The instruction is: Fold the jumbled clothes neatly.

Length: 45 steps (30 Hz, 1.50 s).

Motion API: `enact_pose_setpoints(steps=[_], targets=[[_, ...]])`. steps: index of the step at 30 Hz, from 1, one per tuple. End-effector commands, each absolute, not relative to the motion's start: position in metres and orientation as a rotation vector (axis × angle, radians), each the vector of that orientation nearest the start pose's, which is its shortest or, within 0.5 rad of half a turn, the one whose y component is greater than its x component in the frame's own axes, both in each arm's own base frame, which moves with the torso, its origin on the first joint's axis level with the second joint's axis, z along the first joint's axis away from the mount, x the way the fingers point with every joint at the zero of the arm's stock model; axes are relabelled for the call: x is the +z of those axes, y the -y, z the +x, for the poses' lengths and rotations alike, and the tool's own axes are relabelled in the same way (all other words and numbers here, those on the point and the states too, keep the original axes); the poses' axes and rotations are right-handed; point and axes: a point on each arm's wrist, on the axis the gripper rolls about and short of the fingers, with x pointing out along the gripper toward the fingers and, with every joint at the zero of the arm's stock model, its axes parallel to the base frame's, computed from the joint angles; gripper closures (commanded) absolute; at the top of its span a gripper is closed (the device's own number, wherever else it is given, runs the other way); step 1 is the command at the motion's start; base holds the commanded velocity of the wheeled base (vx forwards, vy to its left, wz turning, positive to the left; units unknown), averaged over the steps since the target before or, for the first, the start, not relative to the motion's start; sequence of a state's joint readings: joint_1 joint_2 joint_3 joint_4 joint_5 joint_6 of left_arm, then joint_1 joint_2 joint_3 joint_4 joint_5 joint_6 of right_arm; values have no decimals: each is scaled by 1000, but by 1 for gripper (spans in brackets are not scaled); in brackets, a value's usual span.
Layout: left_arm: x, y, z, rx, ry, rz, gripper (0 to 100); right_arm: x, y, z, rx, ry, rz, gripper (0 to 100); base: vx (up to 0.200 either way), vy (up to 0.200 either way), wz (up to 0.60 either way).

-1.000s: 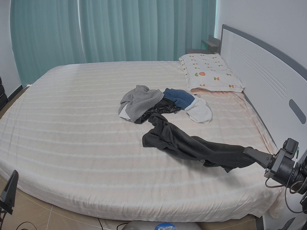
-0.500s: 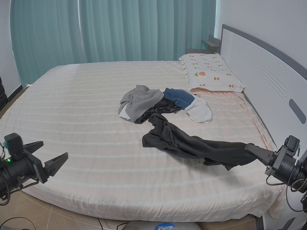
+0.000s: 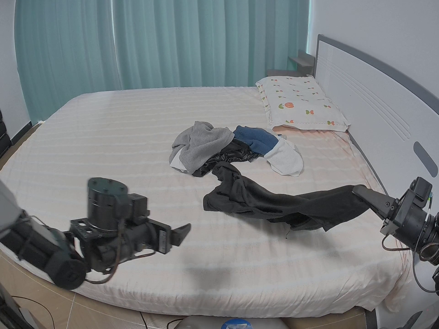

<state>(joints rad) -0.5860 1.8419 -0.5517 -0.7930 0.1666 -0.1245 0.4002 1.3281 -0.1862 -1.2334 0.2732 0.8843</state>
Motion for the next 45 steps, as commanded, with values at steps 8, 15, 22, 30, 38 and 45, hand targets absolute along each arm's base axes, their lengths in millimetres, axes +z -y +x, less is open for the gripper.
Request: enact_pose_setpoints(steps=[8,15,22,30,38,45], targets=[[26,252,271,-432,-476,77,0,239,-102,176,795,-160,848,100,0,0,0],[35,254,285,-409,-423,4,0,273,-109,176,838,-143,845,100,0,0,0],[30,248,305,-351,-421,-66,0,295,-108,168,869,-110,830,100,0,0,0],[14,240,329,-300,-434,-77,0,299,-114,167,889,-126,823,100,0,0,0],[-3,251,329,-342,-469,-88,0,306,-115,171,892,-105,822,100,0,0,0],[-21,257,326,-425,-529,-106,0,301,-117,178,875,-122,819,100,0,0,0]])
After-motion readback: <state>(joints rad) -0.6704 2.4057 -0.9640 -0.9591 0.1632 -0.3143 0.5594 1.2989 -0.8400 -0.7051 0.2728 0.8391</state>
